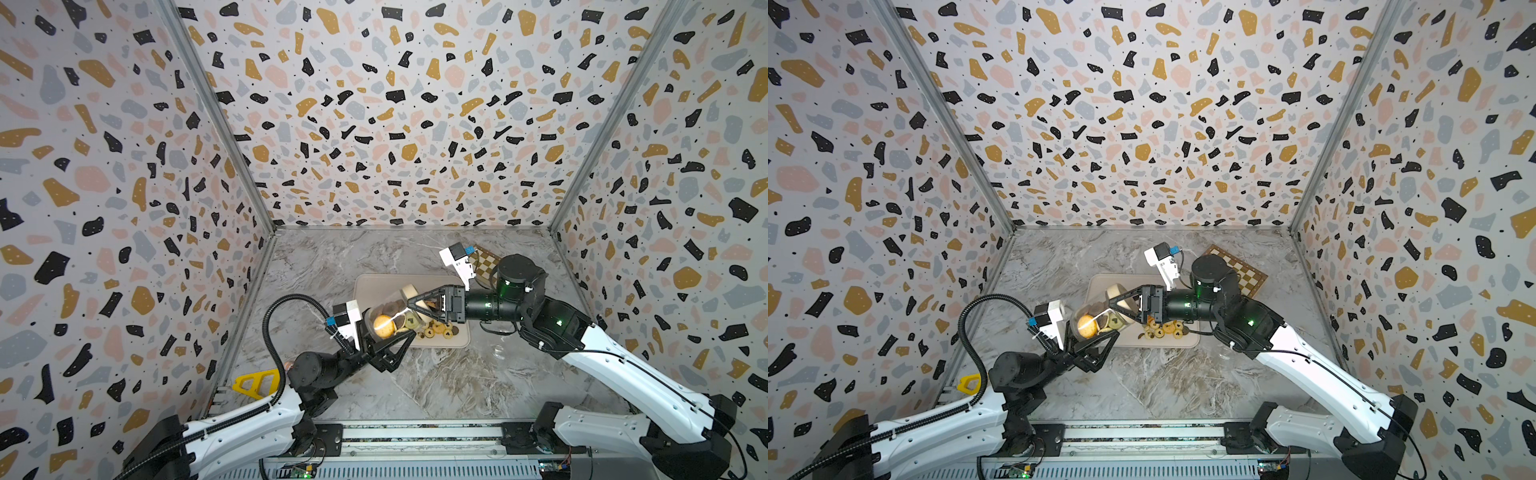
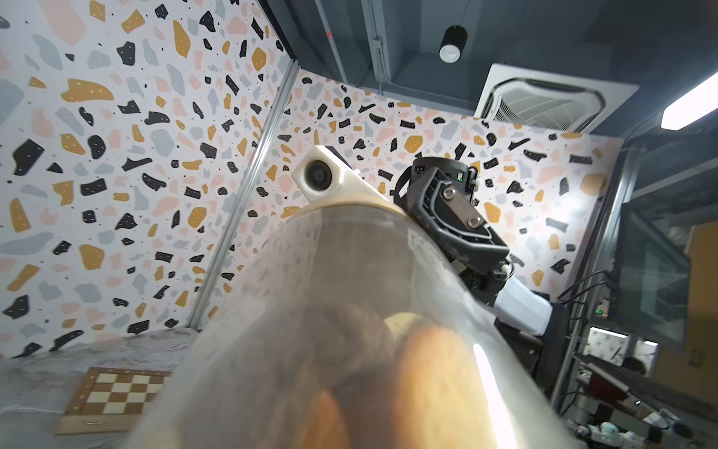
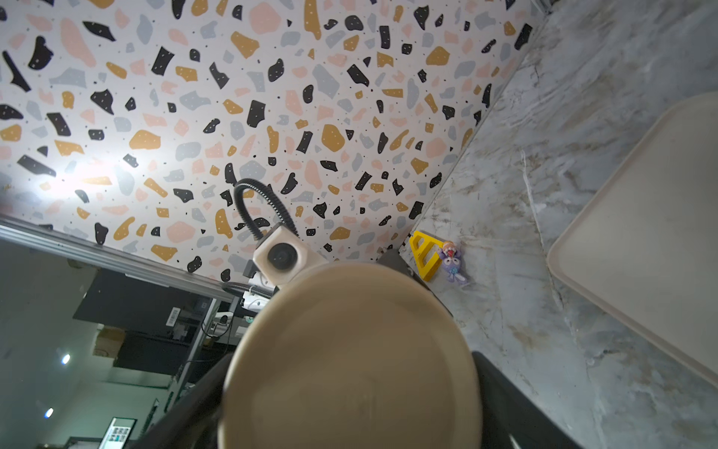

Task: Pour the cookies out of the jar
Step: Unscrew the lid from the jar, then place the lid at the center of the board.

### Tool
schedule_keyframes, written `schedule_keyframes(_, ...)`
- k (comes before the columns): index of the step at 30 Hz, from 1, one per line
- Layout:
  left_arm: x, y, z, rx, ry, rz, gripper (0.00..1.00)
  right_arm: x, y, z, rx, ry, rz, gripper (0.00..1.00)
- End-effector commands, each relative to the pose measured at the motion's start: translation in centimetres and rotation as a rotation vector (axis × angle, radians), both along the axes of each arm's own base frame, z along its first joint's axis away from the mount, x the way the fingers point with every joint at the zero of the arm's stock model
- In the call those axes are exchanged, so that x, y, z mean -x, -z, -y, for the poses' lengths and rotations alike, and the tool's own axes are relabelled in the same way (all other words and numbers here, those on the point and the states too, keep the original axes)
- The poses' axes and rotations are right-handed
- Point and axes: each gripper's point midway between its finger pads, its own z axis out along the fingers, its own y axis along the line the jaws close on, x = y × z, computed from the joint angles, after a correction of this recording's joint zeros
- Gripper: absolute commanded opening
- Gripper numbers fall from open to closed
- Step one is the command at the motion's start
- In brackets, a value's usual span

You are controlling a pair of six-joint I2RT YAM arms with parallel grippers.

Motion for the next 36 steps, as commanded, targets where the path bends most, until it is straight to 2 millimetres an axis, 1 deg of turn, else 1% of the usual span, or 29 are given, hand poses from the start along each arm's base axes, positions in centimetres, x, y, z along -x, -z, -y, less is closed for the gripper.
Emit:
schedule_keyframes(1, 1.4, -4.9, -4.1, 0.266, 0.026, 0.017, 0.0, 2.5, -5.8, 1.3, -0.162, -0.077, 0.319, 0.53)
schedule_keyframes(4, 1.0, -3.8, -4.6, 0.262, 0.014, -0.046, 0.0, 3.0, -7.1, 1.7, -0.205, -0.077, 0.427, 0.51)
schedule_keyframes(8, 1.3, -3.5, -5.6, 0.279, 0.004, -0.06, 0.0, 2.7, -8.2, 2.1, -0.231, -0.053, 0.485, 0.5)
schedule_keyframes(12, 1.5, -3.3, -6.5, 0.285, -0.017, -0.067, 0.0, 2.9, -8.7, 2.1, -0.242, -0.063, 0.517, 0.49)
schedule_keyframes(14, 1.4, -3.3, -6.9, 0.313, -0.022, -0.076, 0.0, 2.8, -8.6, 2.0, -0.242, -0.057, 0.527, 0.48)
schedule_keyframes(17, 1.3, -3.7, -7.2, 0.369, 0.015, -0.108, 0.0, 3.0, -8.5, 1.9, -0.249, -0.044, 0.547, 0.47)
schedule_keyframes(21, 1.0, -4.3, -7.0, 0.45, 0.107, -0.185, 0.0, 3.2, -8.7, 1.9, -0.261, -0.034, 0.602, 0.45)
schedule_keyframes(23, 1.0, -5.1, -6.7, 0.474, 0.157, -0.215, 0.0, 3.3, -8.9, 1.6, -0.264, -0.047, 0.645, 0.43)
schedule_keyframes(28, 1.3, -6.2, -7.2, 0.536, 0.227, -0.264, 0.0, 4.0, -10.8, 1.6, -0.281, -0.072, 0.78, 0.42)
schedule_keyframes(29, 1.2, -6.1, -7.2, 0.538, 0.231, -0.276, 0.0, 3.9, -11.0, 1.5, -0.28, -0.076, 0.797, 0.42)
schedule_keyframes(32, 1.1, -5.2, -7.2, 0.518, 0.213, -0.285, 0.0, 2.3, -11.4, 1.6, -0.268, -0.029, 0.802, 0.41)
schedule_keyframes(34, 1.0, -4.4, -7.4, 0.503, 0.181, -0.287, 0.0, 1.3, -11.1, 2.1, -0.235, 0.017, 0.773, 0.39)
schedule_keyframes(36, 0.9, -4.0, -7.6, 0.488, 0.148, -0.27, 0.0, 0.3, -10.4, 3.1, -0.192, 0.107, 0.73, 0.4)
